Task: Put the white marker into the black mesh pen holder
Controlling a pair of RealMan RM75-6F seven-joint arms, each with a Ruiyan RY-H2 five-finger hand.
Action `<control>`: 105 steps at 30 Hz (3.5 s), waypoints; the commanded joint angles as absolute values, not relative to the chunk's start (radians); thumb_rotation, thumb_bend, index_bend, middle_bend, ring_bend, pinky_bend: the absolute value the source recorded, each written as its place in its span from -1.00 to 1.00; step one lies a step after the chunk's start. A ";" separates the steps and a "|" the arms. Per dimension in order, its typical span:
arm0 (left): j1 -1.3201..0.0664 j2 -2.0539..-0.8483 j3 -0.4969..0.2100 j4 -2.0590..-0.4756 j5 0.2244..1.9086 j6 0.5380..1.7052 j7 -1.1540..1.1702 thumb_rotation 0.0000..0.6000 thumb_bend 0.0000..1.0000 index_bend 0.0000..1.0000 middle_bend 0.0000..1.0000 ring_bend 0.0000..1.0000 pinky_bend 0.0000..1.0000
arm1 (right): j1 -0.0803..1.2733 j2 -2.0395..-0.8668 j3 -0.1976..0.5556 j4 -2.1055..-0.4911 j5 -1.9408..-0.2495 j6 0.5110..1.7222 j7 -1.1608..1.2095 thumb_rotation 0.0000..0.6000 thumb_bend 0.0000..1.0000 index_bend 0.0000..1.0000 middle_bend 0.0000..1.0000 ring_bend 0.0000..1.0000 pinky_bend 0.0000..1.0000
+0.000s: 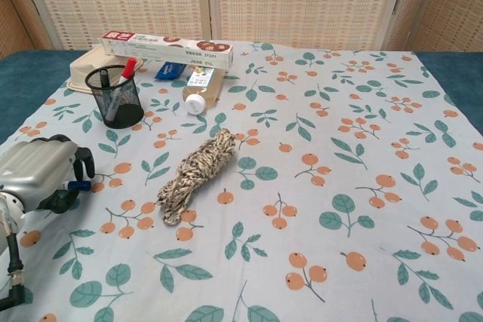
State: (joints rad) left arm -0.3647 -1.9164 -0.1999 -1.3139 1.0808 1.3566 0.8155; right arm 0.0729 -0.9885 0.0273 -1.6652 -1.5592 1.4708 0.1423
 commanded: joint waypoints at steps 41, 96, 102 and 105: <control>-0.376 -1.244 -0.486 -1.897 1.222 1.286 0.017 1.00 -0.17 -0.01 0.01 -0.64 -0.64 | 0.064 -0.989 0.030 -1.650 -1.595 1.516 0.196 1.00 -1.00 -0.48 -0.83 -0.91 -1.00; -0.871 -1.529 -0.241 -0.751 1.480 0.689 -1.386 1.00 -0.16 -0.96 -1.00 -1.00 -0.83 | 0.067 -1.015 0.042 -1.685 -1.522 1.470 0.041 1.00 -1.00 -0.48 -0.83 -0.91 -1.00; -0.780 -1.435 -0.286 -0.895 1.446 0.988 -0.881 1.00 -0.16 -0.85 -0.91 -0.98 -0.78 | 0.068 -1.010 0.039 -1.685 -1.536 1.472 0.063 1.00 -1.00 -0.48 -0.83 -0.91 -1.00; -0.652 -1.329 -0.288 -1.156 1.407 1.197 -0.377 1.00 -0.15 -0.62 -0.77 -0.84 -0.58 | 0.064 -1.004 0.035 -1.688 -1.551 1.483 0.074 1.00 -1.00 -0.48 -0.83 -0.91 -1.00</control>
